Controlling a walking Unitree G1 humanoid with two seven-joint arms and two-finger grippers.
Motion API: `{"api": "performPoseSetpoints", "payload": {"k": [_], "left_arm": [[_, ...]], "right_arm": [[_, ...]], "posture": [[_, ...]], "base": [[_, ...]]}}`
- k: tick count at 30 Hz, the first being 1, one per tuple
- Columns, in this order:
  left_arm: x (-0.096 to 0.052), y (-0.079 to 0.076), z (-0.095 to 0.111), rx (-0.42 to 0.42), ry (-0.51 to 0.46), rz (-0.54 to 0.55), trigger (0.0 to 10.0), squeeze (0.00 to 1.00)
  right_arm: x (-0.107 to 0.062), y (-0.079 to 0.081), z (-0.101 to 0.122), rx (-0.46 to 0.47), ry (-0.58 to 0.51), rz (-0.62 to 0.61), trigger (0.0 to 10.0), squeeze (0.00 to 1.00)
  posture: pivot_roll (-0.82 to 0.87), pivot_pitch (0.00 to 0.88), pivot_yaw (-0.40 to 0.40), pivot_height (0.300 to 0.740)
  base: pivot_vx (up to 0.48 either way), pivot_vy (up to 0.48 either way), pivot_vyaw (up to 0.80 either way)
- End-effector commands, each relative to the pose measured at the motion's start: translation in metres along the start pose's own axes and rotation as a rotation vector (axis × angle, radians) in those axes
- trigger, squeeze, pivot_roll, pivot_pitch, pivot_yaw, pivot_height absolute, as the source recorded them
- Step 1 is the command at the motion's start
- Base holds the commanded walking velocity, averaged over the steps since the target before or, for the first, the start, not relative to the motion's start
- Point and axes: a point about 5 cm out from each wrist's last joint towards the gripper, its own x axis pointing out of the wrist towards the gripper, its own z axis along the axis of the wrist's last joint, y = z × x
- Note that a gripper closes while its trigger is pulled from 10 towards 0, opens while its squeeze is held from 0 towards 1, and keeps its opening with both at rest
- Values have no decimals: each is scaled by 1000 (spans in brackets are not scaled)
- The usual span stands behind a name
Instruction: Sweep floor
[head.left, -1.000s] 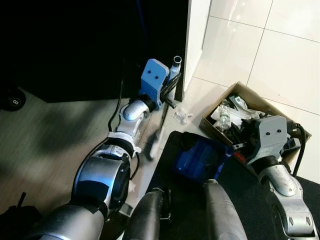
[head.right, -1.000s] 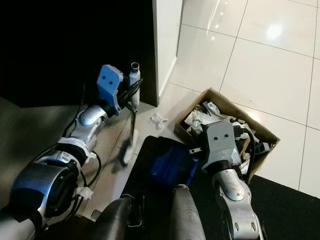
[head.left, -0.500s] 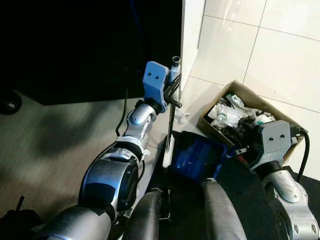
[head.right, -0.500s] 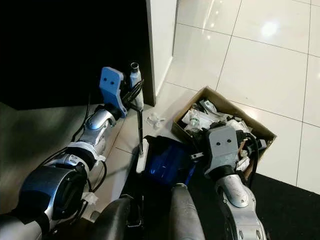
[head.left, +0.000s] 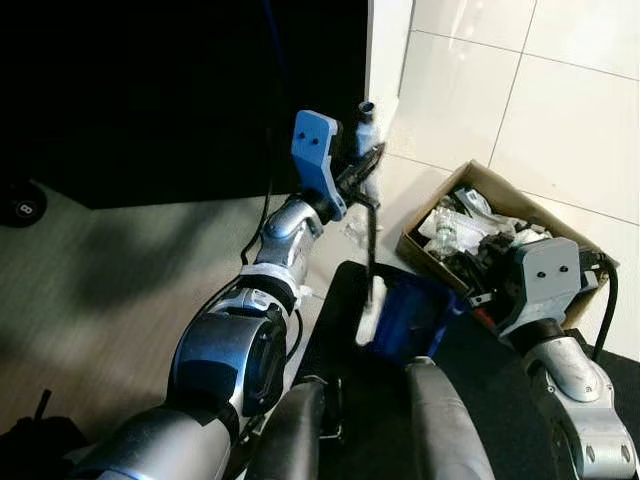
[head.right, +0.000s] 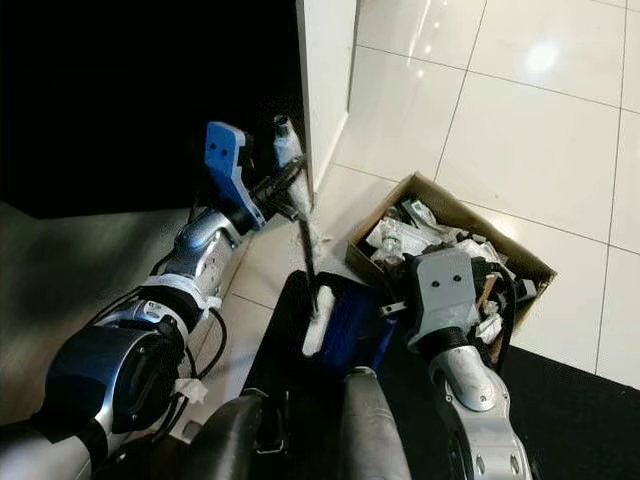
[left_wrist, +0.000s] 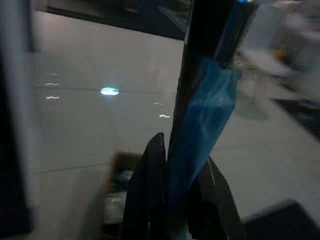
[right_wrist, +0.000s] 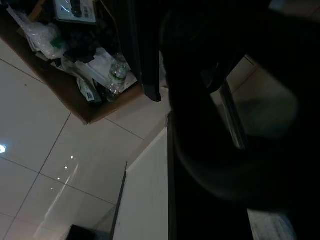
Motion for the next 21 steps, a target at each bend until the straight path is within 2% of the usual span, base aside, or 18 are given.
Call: {"api": "performPoseSetpoints", "payload": {"k": [1, 2, 5, 6, 8, 9, 12, 13, 15, 16, 18, 21], "left_arm": [[0, -9, -9, -101, -12, -69, 9686, 27], [-3, -9, -6, -102, -9, -146, 9961, 27], [-9, -3, 8, -66, -12, -276, 10000, 24], [-12, 1, 15, -27, -16, -291, 10000, 20], [-12, 1, 15, -27, -16, -291, 10000, 20], [-15, 5, 22, 11, -16, -303, 10000, 16], [-32, 26, 58, 168, -51, -288, 10000, 12], [-32, 26, 58, 168, -51, -288, 10000, 12], [-46, 37, 84, 222, -86, -262, 10000, 16], [-46, 37, 84, 222, -86, -262, 10000, 16], [-59, 43, 103, 251, -116, -239, 10000, 16], [-80, 48, 135, 283, -203, -136, 10000, 0]], "right_arm": [[-9, 11, -42, 85, 205, 36, 10000, 0], [-8, 12, -42, 88, 202, 36, 10000, 0], [-3, 15, -43, 96, 197, 42, 10000, 0], [-1, 16, -44, 98, 193, 44, 10000, 0], [-1, 16, -44, 98, 193, 44, 10000, 0], [2, 17, -44, 99, 190, 46, 10000, 0], [8, 17, -43, 104, 174, 47, 10000, 0], [8, 17, -43, 104, 174, 47, 10000, 0], [12, 17, -43, 107, 165, 50, 10000, 0], [12, 17, -43, 107, 165, 50, 10000, 0], [14, 17, -44, 105, 159, 59, 10000, 0], [18, 19, -47, 90, 151, 81, 10000, 0]], "posture": [[-356, 404, 128, 740], [-340, 397, 133, 740], [-313, 381, 142, 740], [-303, 374, 145, 740], [-303, 374, 145, 740], [-294, 364, 150, 740], [-269, 338, 158, 740], [-269, 338, 158, 740], [-241, 312, 157, 740], [-241, 312, 157, 740], [-224, 298, 158, 740], [-181, 263, 157, 740]], "base": [[0, 0, 0], [0, 0, 0], [0, 0, 0], [0, 0, 0], [0, 0, 0], [0, 0, 0], [0, 0, 0], [0, 0, 0], [0, 0, 0], [0, 0, 0], [0, 0, 0], [0, 0, 0]]}}
